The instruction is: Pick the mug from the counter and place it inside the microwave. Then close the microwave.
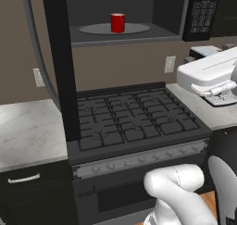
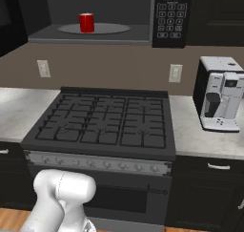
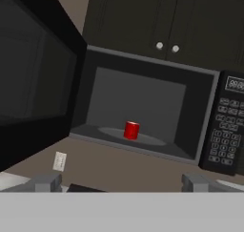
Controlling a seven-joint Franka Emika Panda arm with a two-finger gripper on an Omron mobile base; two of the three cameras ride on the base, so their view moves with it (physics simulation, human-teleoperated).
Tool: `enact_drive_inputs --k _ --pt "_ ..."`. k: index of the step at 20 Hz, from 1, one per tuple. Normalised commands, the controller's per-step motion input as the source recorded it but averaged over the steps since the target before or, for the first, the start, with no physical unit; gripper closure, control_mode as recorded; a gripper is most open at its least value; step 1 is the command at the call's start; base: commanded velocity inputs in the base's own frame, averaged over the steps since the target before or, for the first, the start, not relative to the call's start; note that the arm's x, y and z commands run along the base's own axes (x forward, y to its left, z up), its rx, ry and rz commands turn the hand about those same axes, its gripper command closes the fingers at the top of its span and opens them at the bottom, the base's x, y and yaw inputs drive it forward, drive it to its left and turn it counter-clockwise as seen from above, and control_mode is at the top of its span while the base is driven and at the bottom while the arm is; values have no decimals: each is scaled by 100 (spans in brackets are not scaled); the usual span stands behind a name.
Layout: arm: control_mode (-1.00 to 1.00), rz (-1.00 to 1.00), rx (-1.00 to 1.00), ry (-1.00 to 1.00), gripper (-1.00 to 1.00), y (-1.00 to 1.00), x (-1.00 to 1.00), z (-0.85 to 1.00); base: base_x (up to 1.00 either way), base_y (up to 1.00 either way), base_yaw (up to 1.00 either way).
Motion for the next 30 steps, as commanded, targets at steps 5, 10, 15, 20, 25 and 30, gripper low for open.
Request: enact_drive_inputs --k 5,10,15,20,25,30 --pt "-100 -2 0 0 -100 0 -29 0 0 0 0" --pt "-100 -7 0 0 -100 4 -42 0 0 0 0" --pt "-100 -16 0 0 -100 2 -37 0 0 0 0" --pt "-100 -17 0 0 -100 0 -38 0 0 0 0" --pt "-100 -25 0 0 -100 0 -28 -1 0 0 0" --pt "-100 -30 0 0 -100 0 -22 -1 0 0 0"
